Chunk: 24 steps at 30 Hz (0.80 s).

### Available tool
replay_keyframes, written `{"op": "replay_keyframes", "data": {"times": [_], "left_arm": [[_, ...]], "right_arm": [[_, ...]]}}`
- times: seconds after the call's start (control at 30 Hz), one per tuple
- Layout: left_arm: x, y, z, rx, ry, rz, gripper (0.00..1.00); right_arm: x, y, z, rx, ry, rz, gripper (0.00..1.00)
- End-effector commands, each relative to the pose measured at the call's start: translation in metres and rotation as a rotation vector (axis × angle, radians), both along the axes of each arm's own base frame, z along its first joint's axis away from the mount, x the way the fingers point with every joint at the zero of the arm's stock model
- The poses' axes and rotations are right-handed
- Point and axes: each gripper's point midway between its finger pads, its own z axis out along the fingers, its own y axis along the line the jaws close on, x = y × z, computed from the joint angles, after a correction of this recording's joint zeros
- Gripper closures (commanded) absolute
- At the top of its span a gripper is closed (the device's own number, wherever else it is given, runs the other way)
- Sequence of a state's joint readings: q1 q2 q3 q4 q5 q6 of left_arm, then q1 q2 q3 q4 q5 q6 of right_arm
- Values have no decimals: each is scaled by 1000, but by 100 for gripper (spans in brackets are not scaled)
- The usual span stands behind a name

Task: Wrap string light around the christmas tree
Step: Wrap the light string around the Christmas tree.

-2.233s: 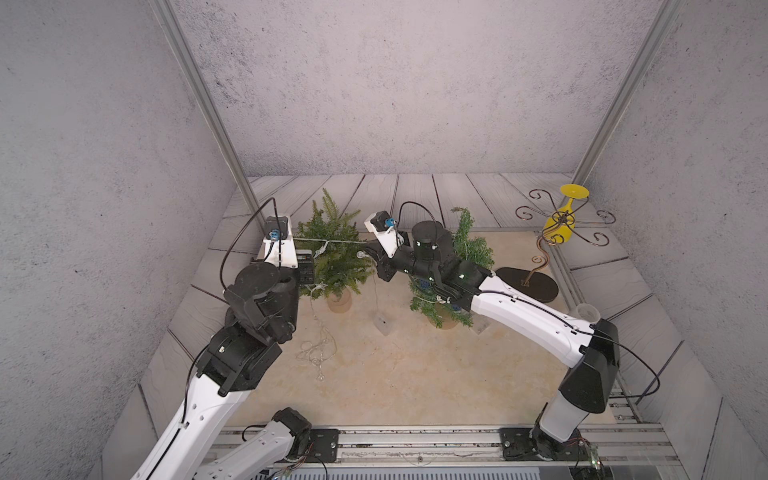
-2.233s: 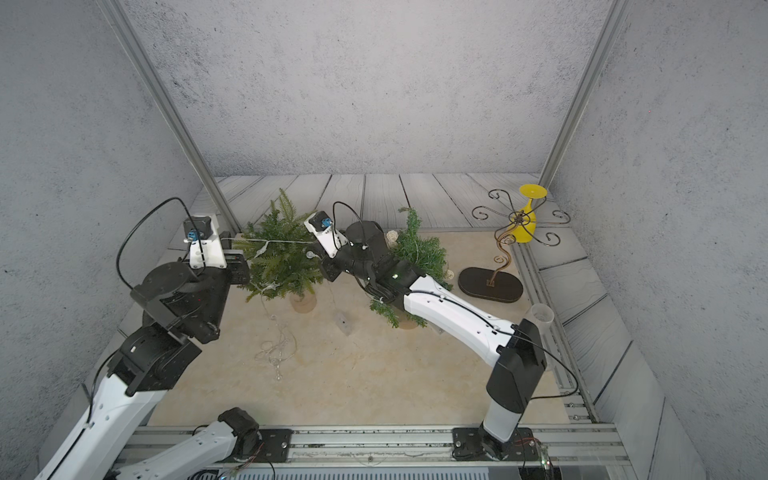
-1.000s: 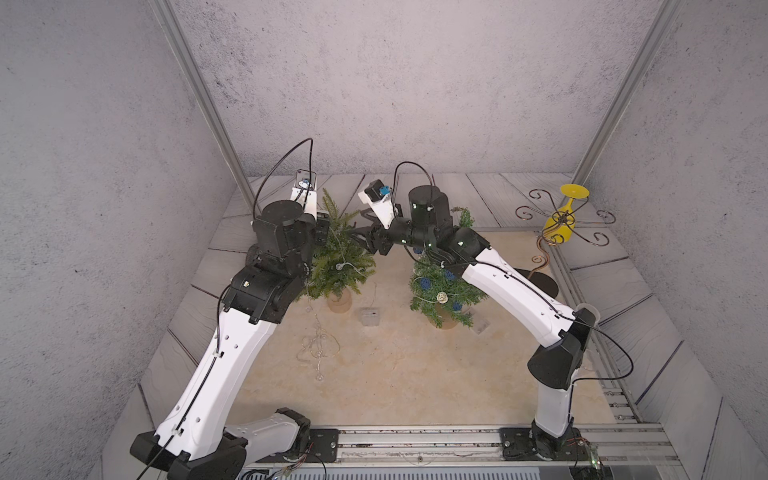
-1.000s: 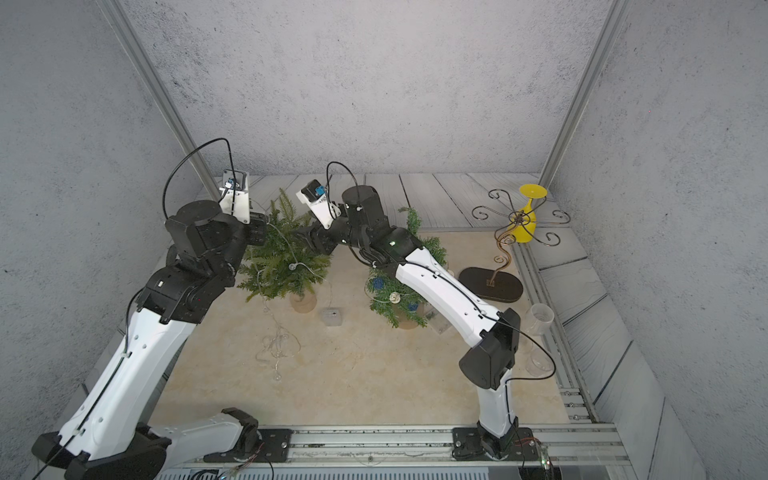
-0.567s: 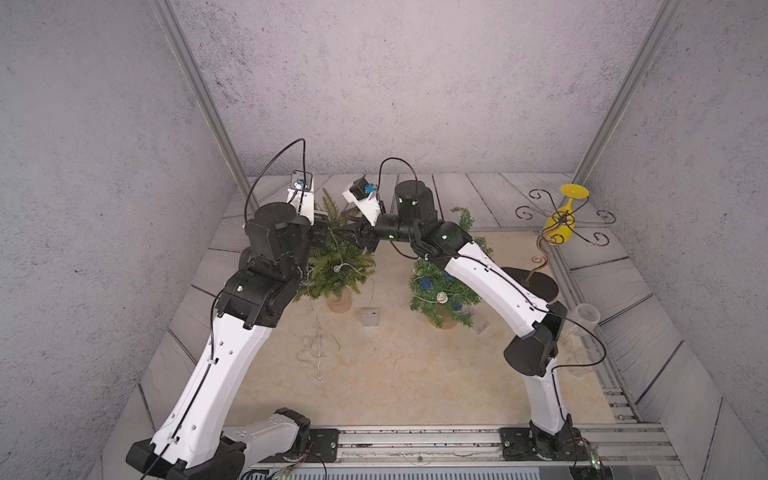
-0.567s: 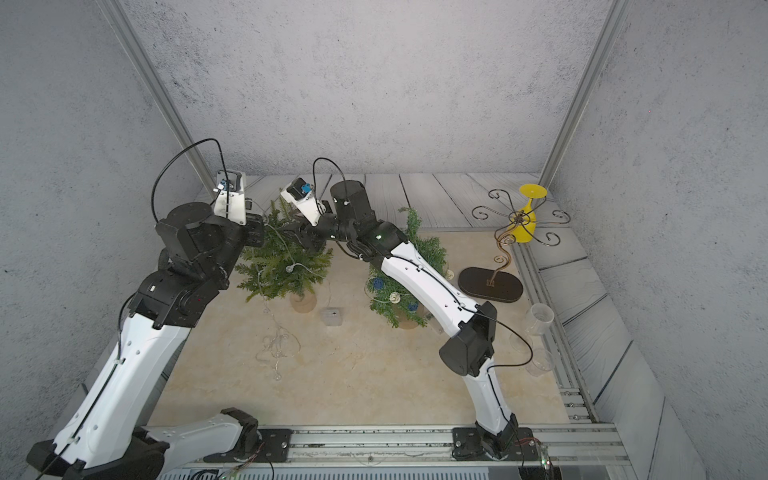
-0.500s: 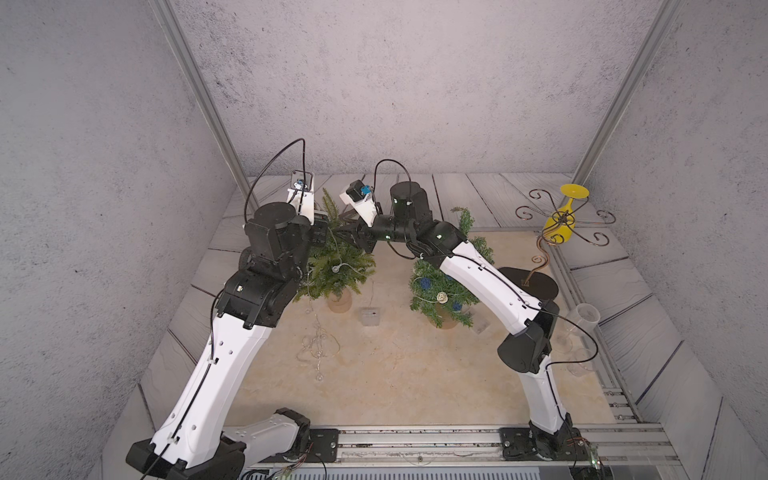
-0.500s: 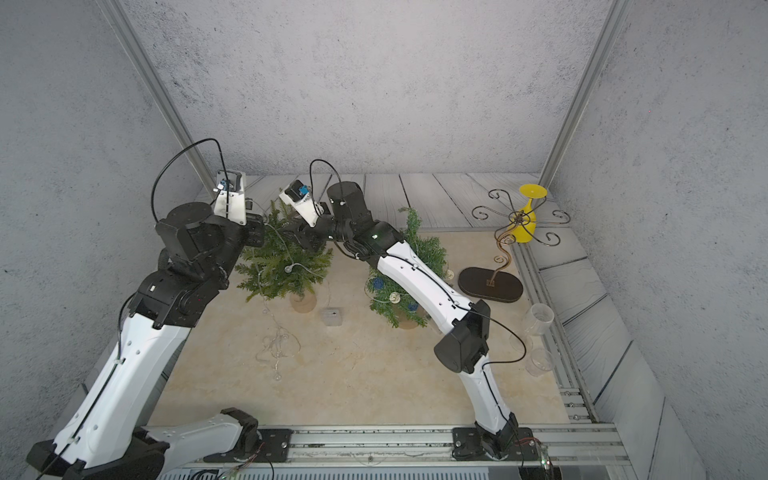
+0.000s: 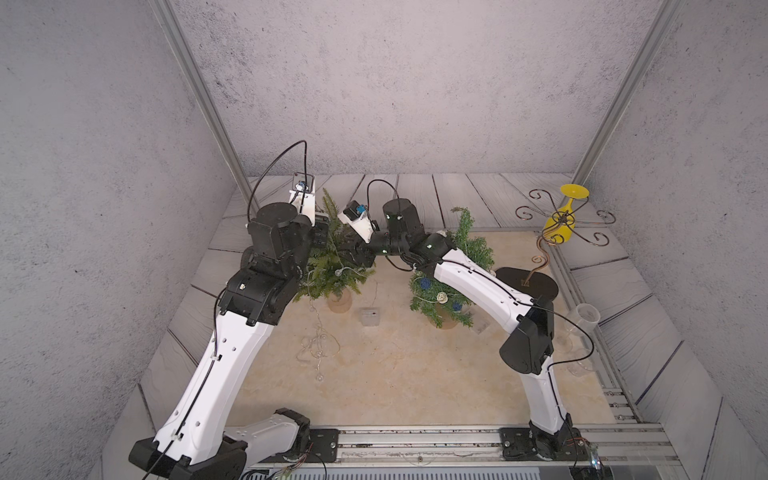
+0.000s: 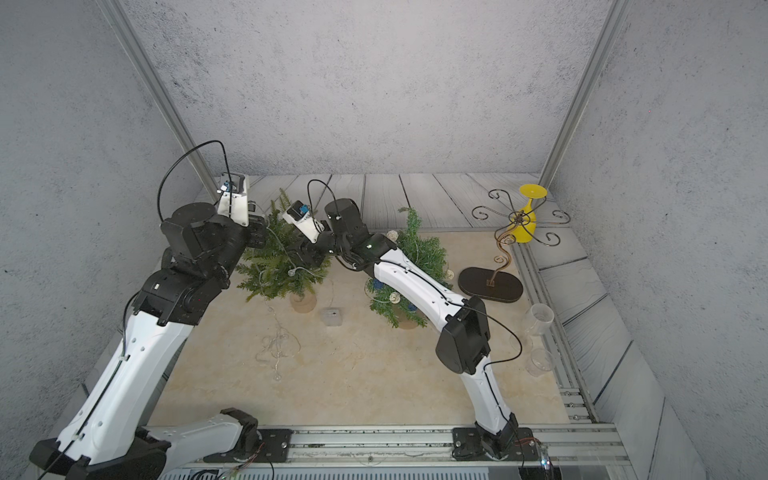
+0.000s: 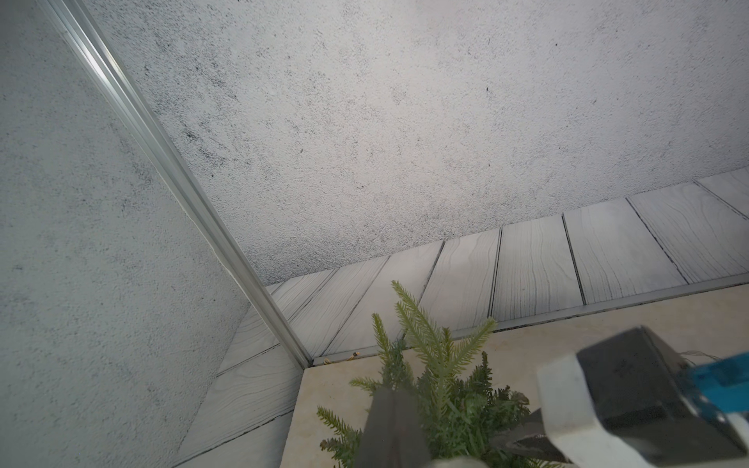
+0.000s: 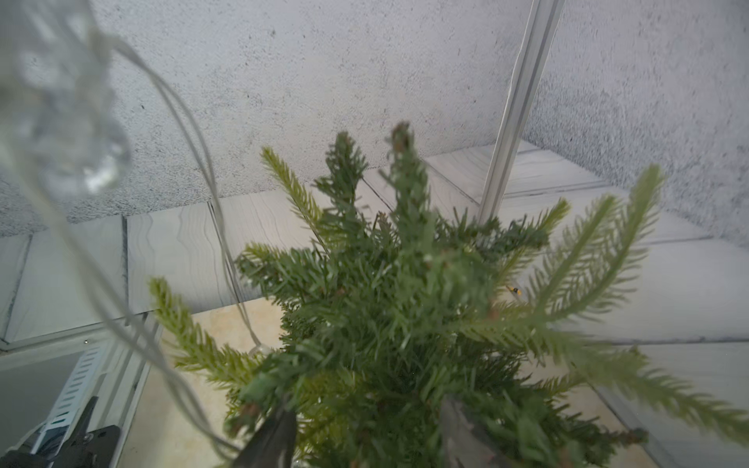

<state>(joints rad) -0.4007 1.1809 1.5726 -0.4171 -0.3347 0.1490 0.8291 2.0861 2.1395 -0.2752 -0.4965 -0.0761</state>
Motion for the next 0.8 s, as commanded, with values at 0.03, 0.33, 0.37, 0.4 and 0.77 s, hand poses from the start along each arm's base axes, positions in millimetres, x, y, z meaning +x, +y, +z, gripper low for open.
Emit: {"op": "replay_keyframes", "data": {"times": [0.03,0.33,0.37,0.4,0.77], "left_arm": [[1,4,14,-23,-33,10,100],[7,-1,13,-25,-25,-3,100],[6,-1,14,-25,-27,-4,100],[6,0,15,-28,-30,-5,100],[-2,0,14,-28,-34,-24,100]], "right_arm": [[-30,-30,81,129,-116,5,37],[-44,-22,91,141,-132,58,35],[-43,-20,89,141,-132,57,35],[-44,-18,89,143,-135,61,35],[-11,7,79,122,-133,-22,80]]}}
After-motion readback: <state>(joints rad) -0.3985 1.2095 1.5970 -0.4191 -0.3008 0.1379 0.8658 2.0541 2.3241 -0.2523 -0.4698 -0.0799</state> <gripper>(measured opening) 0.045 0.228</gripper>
